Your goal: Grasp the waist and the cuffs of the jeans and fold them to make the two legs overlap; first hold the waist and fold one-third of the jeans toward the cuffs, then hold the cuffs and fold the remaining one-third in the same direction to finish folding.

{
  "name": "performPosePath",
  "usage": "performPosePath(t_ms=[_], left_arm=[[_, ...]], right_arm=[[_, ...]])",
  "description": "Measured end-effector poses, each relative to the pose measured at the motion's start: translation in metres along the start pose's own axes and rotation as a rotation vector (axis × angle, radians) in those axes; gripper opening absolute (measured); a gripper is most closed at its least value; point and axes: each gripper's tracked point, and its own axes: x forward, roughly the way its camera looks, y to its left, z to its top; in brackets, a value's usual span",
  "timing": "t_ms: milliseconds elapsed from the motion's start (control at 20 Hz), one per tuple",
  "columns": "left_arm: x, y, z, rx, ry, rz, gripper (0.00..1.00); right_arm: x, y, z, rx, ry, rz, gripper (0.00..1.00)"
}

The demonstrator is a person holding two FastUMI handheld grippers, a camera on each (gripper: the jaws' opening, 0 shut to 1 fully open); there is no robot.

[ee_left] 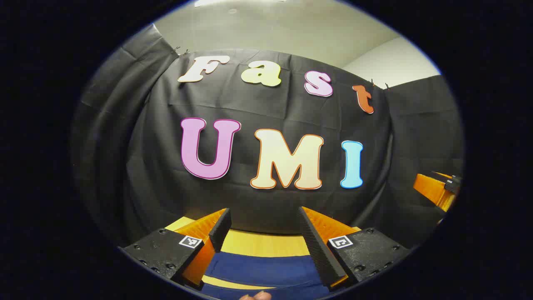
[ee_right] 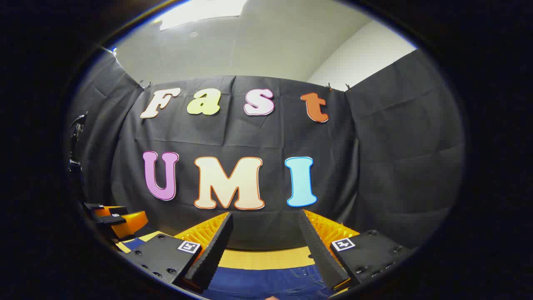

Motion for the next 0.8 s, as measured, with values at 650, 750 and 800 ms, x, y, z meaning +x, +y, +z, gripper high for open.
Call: performPosePath(t_ms=[650, 750, 800], left_arm=[[0.000, -0.029, 0.001, -0.066, 0.022, -0.052, 0.95], [-0.001, -0.030, 0.004, -0.075, 0.018, -0.045, 0.92], [-0.002, -0.031, 0.005, -0.077, 0.012, -0.041, 0.94]], right_arm=[[-0.025, -0.026, 0.021, -0.037, -0.035, -0.033, 0.98], [-0.027, -0.030, 0.025, -0.034, -0.037, -0.030, 0.97], [-0.028, -0.034, 0.025, -0.031, -0.043, -0.031, 0.97]])
